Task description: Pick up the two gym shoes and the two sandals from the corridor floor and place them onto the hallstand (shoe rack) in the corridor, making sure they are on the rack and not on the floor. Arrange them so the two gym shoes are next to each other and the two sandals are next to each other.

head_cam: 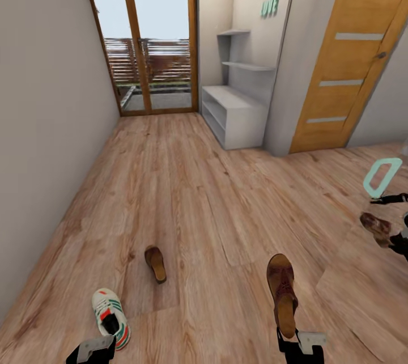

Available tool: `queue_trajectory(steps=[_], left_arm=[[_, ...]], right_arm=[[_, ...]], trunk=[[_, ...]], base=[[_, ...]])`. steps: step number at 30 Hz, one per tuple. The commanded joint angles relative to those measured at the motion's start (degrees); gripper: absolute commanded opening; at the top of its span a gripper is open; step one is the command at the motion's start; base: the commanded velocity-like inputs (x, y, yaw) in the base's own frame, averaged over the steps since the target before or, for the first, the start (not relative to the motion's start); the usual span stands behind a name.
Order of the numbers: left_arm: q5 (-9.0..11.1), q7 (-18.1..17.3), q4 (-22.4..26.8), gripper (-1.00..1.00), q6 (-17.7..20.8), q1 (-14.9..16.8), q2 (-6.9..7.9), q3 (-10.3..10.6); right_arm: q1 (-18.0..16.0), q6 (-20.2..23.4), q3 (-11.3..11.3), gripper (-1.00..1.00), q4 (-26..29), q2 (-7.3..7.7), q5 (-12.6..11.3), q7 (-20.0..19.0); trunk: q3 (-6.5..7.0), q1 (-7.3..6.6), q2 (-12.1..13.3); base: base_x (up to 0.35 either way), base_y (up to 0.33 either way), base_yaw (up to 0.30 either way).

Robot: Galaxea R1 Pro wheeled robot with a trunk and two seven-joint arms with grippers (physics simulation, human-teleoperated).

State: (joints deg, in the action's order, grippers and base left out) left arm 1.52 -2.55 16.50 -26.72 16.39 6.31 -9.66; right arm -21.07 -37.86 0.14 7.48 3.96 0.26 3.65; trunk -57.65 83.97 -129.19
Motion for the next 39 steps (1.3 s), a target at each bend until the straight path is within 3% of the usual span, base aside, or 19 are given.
queue_trajectory(steps=[1,10,28,39], left_arm=[[0.15,-0.27,-0.06,1.00,-0.17,0.05,-0.02,-0.18],[0.15,-0.27,-0.06,1.00,-0.17,0.05,0.02,-0.18],[0.15,-0.27,-0.06,1.00,-0.17,0.05,0.02,-0.27],[0.15,-0.27,-0.06,1.00,-0.17,0.05,0.04,-0.27]], right_arm=[[-0.02,-0.10,0.04,-1.00,-0.01,0.00,-0.17,0.04],[-0.02,-0.10,0.04,-1.00,-0.01,0.00,-0.17,0.04],[-0.02,-0.10,0.04,-1.00,-0.01,0.00,-0.17,0.04],[-0.02,-0.10,0.04,-1.00,-0.01,0.00,-0.17,0.04]], trunk=[[-0.08,0.02,-0.02],[-0.36,0.02,-0.02],[-0.42,0.02,-0.02],[-0.76,0.02,-0.02]], base=[[0.281,-0.164,0.237],[0.281,-0.164,0.221],[0.281,-0.157,0.022],[0.283,-0.044,0.106]])
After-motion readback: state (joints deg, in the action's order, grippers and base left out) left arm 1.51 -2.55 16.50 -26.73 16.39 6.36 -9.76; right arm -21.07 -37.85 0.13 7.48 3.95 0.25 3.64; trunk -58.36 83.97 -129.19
